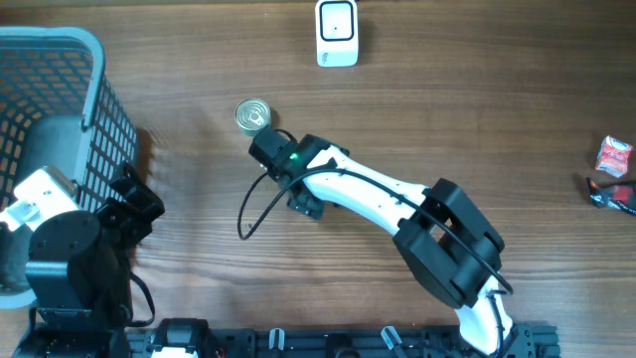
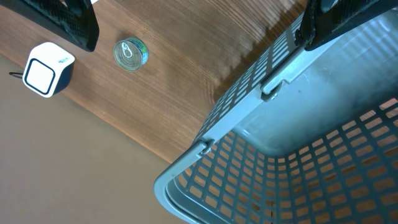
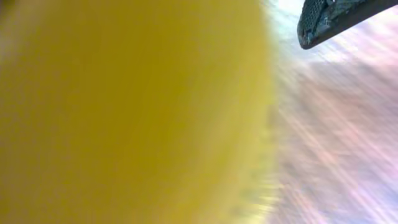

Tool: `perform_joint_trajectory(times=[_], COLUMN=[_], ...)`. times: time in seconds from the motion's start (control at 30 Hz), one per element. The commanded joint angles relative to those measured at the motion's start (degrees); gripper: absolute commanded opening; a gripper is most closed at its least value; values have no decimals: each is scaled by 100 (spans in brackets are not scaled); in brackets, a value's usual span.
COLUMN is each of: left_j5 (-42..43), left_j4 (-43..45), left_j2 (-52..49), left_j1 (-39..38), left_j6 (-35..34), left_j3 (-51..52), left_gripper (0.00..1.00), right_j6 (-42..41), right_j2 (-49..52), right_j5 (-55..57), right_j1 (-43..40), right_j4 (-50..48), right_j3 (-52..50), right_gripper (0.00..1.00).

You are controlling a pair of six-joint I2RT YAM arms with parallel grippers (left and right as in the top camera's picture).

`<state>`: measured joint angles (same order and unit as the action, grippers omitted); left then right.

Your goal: Scan the item barcode

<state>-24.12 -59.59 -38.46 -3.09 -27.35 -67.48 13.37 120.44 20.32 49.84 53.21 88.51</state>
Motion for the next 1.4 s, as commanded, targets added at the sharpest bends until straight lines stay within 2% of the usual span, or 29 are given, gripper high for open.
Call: perform_joint_trajectory(times=[0.0, 0.07, 0.1, 0.23, 0.37, 0.43, 0.5, 0.57, 0.63, 0.7, 0.83, 0.93, 1.1, 1.23, 1.3, 1.37], left_j5=[66, 74, 74, 81, 157, 160, 203, 225, 243, 343, 376, 378, 422, 422, 420, 420], left_j4=[15, 15, 15, -26, -28, -26, -33, -33, -33, -33, -76, -72, -92, -94, -92, -90], left_j2=[-2, -2, -2, -2, -2, -2, -2, -2, -2, -2, -2, -2, -17, -17, -22, -35], left_j1=[0, 0, 0, 0, 0, 0, -2, 0, 0, 0, 0, 0, -2, 0, 0, 0], left_j6=[-57, -57, -57, -57, -55, -57, -55, -55, -55, -55, -57, -57, -57, -57, -57, -57], left_j3=[-4, -4, -4, -4, -4, -4, -4, -4, -4, -4, -4, -4, -2, -2, -2, -2], left_gripper=[100, 100, 100, 100, 100, 100, 100, 100, 100, 100, 100, 100, 100, 100, 100, 100], right_j6=[-964, -1303, -1729, -4409, -4599, -4841, -7305, -8891, -10142, -10786, -11724, -12163, -12461, -12590, -12587, -12585], right_j2=[-645, -949, -1156, -1547, -1543, -1543, -1539, -1484, -1432, -1416, -1307, -1001, -341, -256, -256, -256], right_j5=[-647, -647, -623, -710, -1676, -1738, -1862, -1930, -1915, -1915, -1853, -2063, -2778, -2787, -2789, -2789], right_j1=[42, 39, 39, 7, 7, 4, -103, -219, -302, -358, -380, -417, -660, -846, -955, -1010], right_j4=[-24, -37, -57, -17, -555, -1054, -992, -721, -496, -442, -573, -844, -1322, -1421, -1388, -1340], right_j3=[-22, -22, -22, -22, -24, -24, -24, -24, -24, -24, -24, -24, -24, -24, -24, -24], right_gripper=[100, 100, 100, 100, 100, 100, 100, 100, 94, 93, 100, 100, 100, 99, 93, 77])
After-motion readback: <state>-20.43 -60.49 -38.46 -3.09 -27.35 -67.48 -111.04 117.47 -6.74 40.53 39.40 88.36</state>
